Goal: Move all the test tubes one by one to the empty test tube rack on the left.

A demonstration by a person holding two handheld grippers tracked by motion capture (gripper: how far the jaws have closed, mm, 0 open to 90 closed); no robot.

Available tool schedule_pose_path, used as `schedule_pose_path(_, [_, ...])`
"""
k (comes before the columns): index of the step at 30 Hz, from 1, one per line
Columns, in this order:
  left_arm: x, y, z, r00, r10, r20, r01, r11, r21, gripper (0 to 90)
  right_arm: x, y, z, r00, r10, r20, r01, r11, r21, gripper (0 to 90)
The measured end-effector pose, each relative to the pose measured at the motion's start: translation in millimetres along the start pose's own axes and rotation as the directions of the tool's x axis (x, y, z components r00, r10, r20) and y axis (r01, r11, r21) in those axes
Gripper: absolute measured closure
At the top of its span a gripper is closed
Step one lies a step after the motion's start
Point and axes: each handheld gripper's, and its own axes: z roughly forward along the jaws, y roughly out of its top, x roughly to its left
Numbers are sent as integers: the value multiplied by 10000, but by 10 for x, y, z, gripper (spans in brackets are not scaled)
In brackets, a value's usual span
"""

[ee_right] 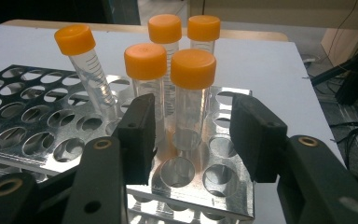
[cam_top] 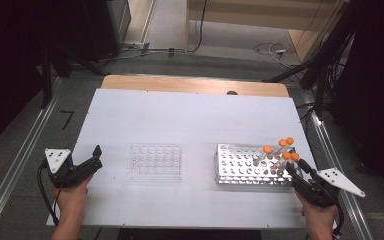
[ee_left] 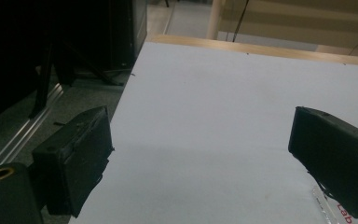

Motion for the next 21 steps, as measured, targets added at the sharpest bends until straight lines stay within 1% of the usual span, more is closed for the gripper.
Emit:
schedule_pose_path(6, [-1, 0, 0, 10000, -2, -13, 2, 10000, 5, 68, 18, -11, 49, 9997, -86, 212, 81, 9997, 221, 557])
schedule_pose_path(13, [0, -1, -4, 10000, -9, -22, 9, 10000, -7, 68, 33, -17, 96, 9989, -144, 454, 128, 9993, 339, 578])
schedule_pose_path(19, [-1, -1, -4, 10000, -2, -49, 2, 10000, 17, 69, 24, -26, 127, 9989, -14, 467, -4, 9993, 374, 596])
schedule_pose_path(21, [-1, -1, -4, 10000, 0, -40, 0, 10000, 17, 68, 32, -33, 141, 9988, -83, 484, 64, 9993, 374, 596])
